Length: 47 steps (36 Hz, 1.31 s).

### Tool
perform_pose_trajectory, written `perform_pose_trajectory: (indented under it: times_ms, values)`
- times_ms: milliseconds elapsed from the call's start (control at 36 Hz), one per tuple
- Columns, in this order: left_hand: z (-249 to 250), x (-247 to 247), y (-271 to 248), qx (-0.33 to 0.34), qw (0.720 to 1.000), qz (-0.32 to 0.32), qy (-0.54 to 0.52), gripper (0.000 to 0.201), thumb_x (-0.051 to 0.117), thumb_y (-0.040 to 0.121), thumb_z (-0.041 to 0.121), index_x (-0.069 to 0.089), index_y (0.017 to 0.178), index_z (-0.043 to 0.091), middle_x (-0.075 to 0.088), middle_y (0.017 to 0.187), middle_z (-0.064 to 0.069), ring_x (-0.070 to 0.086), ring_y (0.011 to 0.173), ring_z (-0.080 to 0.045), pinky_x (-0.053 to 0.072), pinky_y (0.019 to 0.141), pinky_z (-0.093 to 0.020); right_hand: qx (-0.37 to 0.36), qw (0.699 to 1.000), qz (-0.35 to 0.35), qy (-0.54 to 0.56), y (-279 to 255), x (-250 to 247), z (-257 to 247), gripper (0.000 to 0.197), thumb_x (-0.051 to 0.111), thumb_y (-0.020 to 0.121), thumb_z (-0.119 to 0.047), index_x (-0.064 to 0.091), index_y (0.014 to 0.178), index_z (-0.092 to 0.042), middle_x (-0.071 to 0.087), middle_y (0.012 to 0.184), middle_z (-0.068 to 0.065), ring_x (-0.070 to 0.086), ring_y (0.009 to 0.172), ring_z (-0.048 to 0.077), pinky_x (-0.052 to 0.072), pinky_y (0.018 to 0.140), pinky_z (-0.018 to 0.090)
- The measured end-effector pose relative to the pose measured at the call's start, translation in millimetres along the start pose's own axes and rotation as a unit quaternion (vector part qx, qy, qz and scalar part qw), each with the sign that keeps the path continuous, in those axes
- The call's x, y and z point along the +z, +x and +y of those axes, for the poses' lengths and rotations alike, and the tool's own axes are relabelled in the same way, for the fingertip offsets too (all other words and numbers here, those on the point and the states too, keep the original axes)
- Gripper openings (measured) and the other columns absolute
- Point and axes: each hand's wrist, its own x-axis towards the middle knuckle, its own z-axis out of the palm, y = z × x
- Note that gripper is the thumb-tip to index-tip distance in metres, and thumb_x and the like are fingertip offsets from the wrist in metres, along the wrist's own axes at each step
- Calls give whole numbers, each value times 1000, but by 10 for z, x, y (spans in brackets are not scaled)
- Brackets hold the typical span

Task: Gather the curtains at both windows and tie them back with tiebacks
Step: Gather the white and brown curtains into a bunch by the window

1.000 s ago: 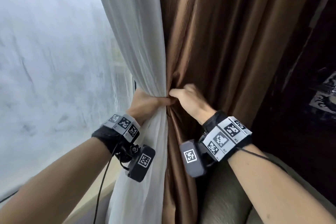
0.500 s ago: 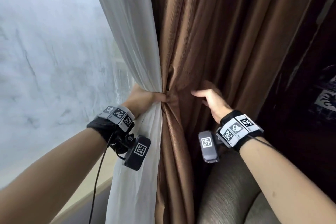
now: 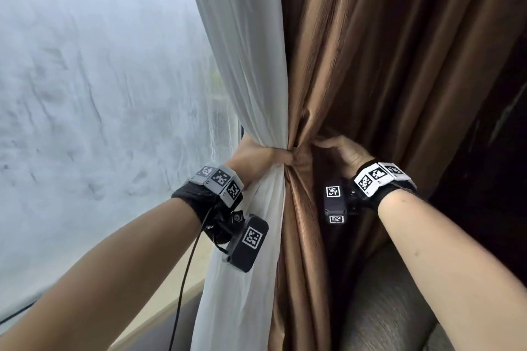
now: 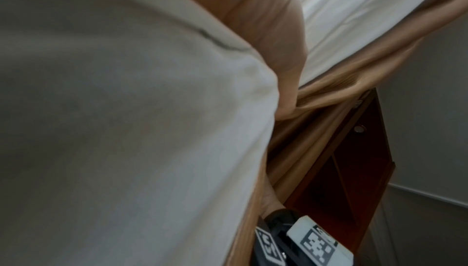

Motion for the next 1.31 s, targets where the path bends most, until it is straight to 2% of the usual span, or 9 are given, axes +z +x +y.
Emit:
perform_pose_trajectory:
  times_ms: [167, 278, 361, 528, 639, 861, 1028, 1222, 1305]
  values:
    - [1, -46, 40, 7, 1000, -13, -10, 53, 83, 57, -1, 67, 108, 8, 71, 106, -10, 67, 98, -23, 56, 76, -30, -18, 989, 116, -93, -33, 237, -38, 34, 64, 78, -6, 65, 112, -11, 70, 88, 0, 61, 83, 13, 47, 83, 28]
    - [20, -129, -24, 10, 997, -69, -19, 38, 76, 65, -14, 65, 87, 14, 69, 89, -1, 66, 83, -14, 55, 65, -19, -5, 992, 122, -14, -117, 206, -138, 12, 66, 75, -12, 70, 85, -8, 72, 70, 3, 68, 70, 17, 49, 65, 23]
    - [7, -175, -80, 19, 996, -81, -31, 42, 78, 51, -8, 65, 85, 12, 68, 85, -2, 66, 79, -13, 57, 63, -19, -3, 995, 93, 35, -135, 183, -157, 27, 67, 58, -22, 71, 81, -7, 72, 68, 5, 65, 73, 25, 53, 66, 26]
    - [25, -181, -135, 20, 998, -55, -34, 49, 74, 43, 2, 64, 91, 11, 69, 99, -12, 66, 88, -20, 57, 76, -31, -31, 996, 31, 83, -188, 317, -208, 41, 45, 70, -16, 60, 32, -12, 55, 39, 0, 54, 44, 17, 42, 44, 16]
    - [30, -203, -113, 9, 998, -56, -28, 44, 79, 56, -9, 62, 89, 14, 67, 100, -11, 64, 82, -14, 55, 69, -23, -25, 996, -27, 78, -195, 286, -148, 19, 61, 40, -21, 73, 51, -13, 67, 56, 2, 64, 52, 18, 50, 58, 25]
    - [14, -271, -65, -10, 997, -72, -25, 40, 75, 63, -17, 63, 89, 12, 68, 93, -6, 65, 82, -15, 55, 62, -17, 18, 999, -41, -15, -214, 541, -227, 50, 39, 100, -10, 57, 53, -7, 56, 38, 1, 56, 34, 9, 45, 40, 14]
    - [-10, -360, -71, -18, 998, -64, -5, 92, 80, 25, 24, 65, 114, 5, 70, 112, -15, 66, 105, -29, 52, 97, -46, 16, 991, -117, -68, -289, 672, -266, 70, 41, 99, -10, 61, 33, -10, 61, 41, 0, 58, 37, 7, 49, 43, 15]
    - [19, -396, -107, 1, 999, -52, -11, 93, 80, 27, 22, 63, 116, 2, 70, 113, -17, 67, 105, -31, 54, 93, -44, -99, 985, 6, -143, -313, 718, -294, 24, 45, 95, 11, 57, 79, -1, 63, 69, 1, 59, 55, 1, 45, 52, 7]
    - [14, -361, -69, -10, 999, -27, -14, 78, 83, 31, 13, 66, 107, 6, 71, 106, -13, 68, 96, -27, 56, 78, -35, -109, 982, 49, -147, -334, 622, -279, 31, 46, 91, 15, 59, 80, -10, 59, 75, 5, 58, 63, 12, 50, 59, 20]
